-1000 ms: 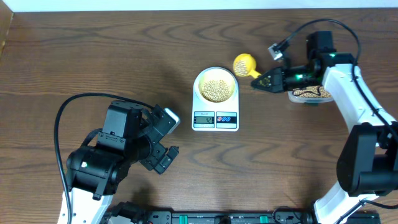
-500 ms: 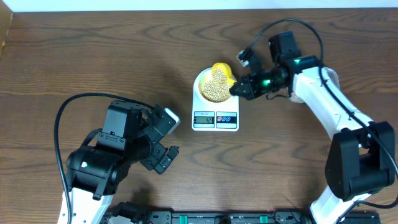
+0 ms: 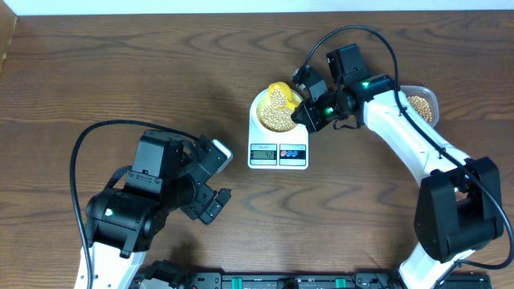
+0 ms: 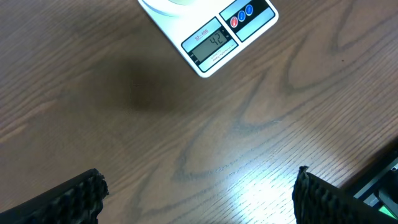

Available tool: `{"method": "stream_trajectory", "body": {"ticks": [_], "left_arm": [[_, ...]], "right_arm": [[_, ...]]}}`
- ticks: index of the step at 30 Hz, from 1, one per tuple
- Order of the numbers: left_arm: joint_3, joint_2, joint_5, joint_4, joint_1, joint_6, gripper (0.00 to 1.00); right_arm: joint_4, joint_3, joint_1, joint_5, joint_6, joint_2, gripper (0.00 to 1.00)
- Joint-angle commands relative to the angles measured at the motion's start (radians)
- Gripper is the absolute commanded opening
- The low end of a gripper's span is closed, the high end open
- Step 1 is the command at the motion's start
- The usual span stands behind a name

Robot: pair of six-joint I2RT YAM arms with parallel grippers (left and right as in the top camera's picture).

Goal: Scoop item into bowl and weigh 50g on scale
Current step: 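Carry the filled scoop over the yellow bowl on the scale, then tilt the scoop to pour soybeans into the yellow bowl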

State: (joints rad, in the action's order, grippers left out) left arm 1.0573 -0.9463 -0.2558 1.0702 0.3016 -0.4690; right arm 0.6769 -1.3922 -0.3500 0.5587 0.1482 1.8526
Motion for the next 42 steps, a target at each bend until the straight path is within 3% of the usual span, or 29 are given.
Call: {"method": "stream_trajectory", "body": {"ticks": [1,15,42], "left_arm": [[0.032,0.0,0.006,0.002,-0.006,-0.006,0.98],[0.032,0.0,0.006,0.002,-0.006,-0.006,0.98],[0.031,0.0,0.006,0.002,-0.006,-0.005,0.98]], "right_arm": [[-0.005,-0.003,-0.023,-0.049,0.033,0.011,0.01],[-0.008,-0.003,-0.065,-0.195,0.079,-0.003,0.01],[0.023,-0.003,-0.087,-0.266,0.168,-0.042,0.01]]}}
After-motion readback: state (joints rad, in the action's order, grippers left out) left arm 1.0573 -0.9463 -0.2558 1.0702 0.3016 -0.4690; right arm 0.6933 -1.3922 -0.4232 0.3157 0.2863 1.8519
